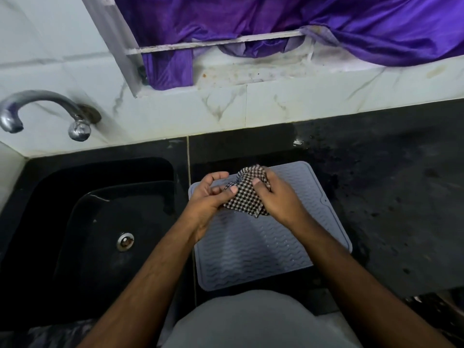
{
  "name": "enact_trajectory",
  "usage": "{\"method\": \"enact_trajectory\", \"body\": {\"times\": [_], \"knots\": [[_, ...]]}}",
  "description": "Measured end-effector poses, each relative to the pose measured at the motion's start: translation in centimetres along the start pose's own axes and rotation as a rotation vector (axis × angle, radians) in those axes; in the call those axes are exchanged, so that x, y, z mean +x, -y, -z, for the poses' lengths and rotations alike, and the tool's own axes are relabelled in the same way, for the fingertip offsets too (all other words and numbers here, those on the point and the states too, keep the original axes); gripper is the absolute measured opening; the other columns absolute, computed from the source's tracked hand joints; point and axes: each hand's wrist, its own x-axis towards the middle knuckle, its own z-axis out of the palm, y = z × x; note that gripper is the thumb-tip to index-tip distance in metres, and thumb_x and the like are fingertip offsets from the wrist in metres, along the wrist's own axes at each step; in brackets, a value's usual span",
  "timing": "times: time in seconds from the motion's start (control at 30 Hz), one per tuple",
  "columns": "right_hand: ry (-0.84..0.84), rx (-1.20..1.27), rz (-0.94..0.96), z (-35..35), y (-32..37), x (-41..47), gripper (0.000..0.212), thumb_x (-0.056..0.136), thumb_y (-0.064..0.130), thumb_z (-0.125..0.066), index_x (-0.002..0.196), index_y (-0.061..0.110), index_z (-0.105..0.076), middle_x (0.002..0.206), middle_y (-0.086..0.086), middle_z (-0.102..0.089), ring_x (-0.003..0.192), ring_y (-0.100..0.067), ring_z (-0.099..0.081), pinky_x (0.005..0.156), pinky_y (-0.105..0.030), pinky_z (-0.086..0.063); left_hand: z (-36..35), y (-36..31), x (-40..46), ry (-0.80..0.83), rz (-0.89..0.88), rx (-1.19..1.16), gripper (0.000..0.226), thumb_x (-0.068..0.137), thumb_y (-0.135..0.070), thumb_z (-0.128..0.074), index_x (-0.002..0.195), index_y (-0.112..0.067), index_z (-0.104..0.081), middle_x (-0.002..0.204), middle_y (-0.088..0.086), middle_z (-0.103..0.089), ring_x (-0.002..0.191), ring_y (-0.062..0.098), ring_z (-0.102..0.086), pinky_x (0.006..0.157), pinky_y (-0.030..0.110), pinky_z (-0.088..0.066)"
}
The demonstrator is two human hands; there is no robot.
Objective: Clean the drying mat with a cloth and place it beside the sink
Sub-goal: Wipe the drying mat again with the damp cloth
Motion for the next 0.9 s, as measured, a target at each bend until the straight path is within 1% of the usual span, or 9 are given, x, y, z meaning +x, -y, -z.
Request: {"method": "enact_trajectory", "body": {"times": [0.1,0.2,0.27,0.37,0.53,0.63,0.7,0.8,0.9], "knots": [[-0.230,-0.256,0.325,-0.5,-0.5,-1.0,0.058,0.102,0.038,-0.047,0.154,0.020,-0.032,0.148,-0.004,-0.038,0.134,-0.019,-0.042,0.104,-0.045,-0.048,0.4,-0.2,-0.3,-0.015,-0.039,0.030,0.040,0.083,0.000,-0.075,0.120,-0.009,-0.062,0.104,0.012,-0.076,0.090,0.021,-0.074,0.069,0.031,-0.060],[0.085,-0.064,0.439,-3.8,0.3,-2.3,0.075,0.097,0.056,-0.052,0.157,0.019,-0.027,0.148,-0.003,-0.039,0.133,-0.015,-0.042,0.106,-0.038,-0.046,1.3,-0.7,-0.9,-0.044,-0.004,0.004,0.032,0.088,0.000,-0.071,0.117,-0.010,-0.062,0.090,0.010,-0.075,0.068,0.015,-0.071,0.049,0.022,-0.053],[0.173,0.072,0.367,-6.6,0.9,-2.7,0.085,0.093,0.050,-0.062,0.159,0.016,-0.020,0.149,-0.004,-0.039,0.134,-0.015,-0.043,0.108,-0.030,-0.042,2.4,-1.3,-1.2,-0.079,0.049,0.014,0.036,0.086,-0.006,-0.074,0.119,-0.010,-0.061,0.085,0.008,-0.072,0.058,0.011,-0.065,0.037,0.017,-0.042],[0.109,0.311,0.209,-10.0,1.6,-1.8,0.064,0.092,0.019,-0.070,0.149,0.012,-0.042,0.140,-0.005,-0.057,0.126,-0.013,-0.055,0.108,-0.030,-0.045,4.7,-2.0,-1.4,-0.136,0.105,0.037,0.036,0.086,-0.017,-0.073,0.118,-0.010,-0.059,0.086,0.006,-0.068,0.059,0.009,-0.061,0.038,0.017,-0.039],[0.236,1.025,-0.452,-11.7,2.7,1.3,0.022,0.091,0.003,-0.064,0.112,0.010,-0.066,0.110,-0.017,-0.074,0.102,-0.033,-0.071,0.084,-0.043,-0.060,7.8,-2.0,0.0,-0.339,-0.005,0.265,0.032,0.101,-0.049,-0.051,0.121,-0.024,-0.051,0.114,0.003,-0.076,0.104,0.015,-0.069,0.079,0.035,-0.048],[0.014,1.321,-0.585,-10.3,2.2,4.1,0.026,0.095,0.007,-0.060,0.121,0.008,-0.061,0.115,-0.020,-0.071,0.105,-0.037,-0.070,0.088,-0.052,-0.058,9.9,-0.4,0.9,-0.263,-0.043,0.598,0.043,0.095,-0.036,-0.069,0.132,-0.024,-0.052,0.125,0.000,-0.070,0.120,0.015,-0.064,0.092,0.025,-0.055],[-0.161,1.217,-0.466,-9.4,1.9,5.8,0.037,0.095,0.010,-0.061,0.131,0.021,-0.058,0.118,-0.006,-0.071,0.104,-0.024,-0.071,0.084,-0.045,-0.061,11.0,1.0,1.7,-0.092,-0.027,1.026,0.081,0.084,-0.042,-0.079,0.152,-0.025,-0.038,0.146,-0.002,-0.056,0.138,0.018,-0.049,0.113,0.045,-0.044],[-0.281,0.615,-0.053,-9.5,1.8,7.3,0.052,0.093,0.008,-0.060,0.140,0.030,-0.053,0.132,0.003,-0.058,0.117,-0.010,-0.059,0.092,-0.025,-0.055,10.8,2.8,2.8,-0.016,-0.027,1.307,0.145,0.064,-0.057,-0.087,0.160,-0.028,0.018,0.169,0.000,-0.022,0.153,0.020,-0.022,0.123,0.050,-0.024],[-0.083,0.098,0.385,-11.4,1.2,8.7,0.066,0.090,-0.005,-0.057,0.148,0.026,-0.046,0.152,-0.007,-0.036,0.139,-0.019,-0.039,0.115,-0.028,-0.038,11.5,3.9,4.2,-0.019,-0.025,1.363,0.163,0.055,-0.058,-0.092,0.153,-0.026,0.034,0.171,0.004,-0.006,0.156,0.020,-0.011,0.125,0.050,-0.014]]}}
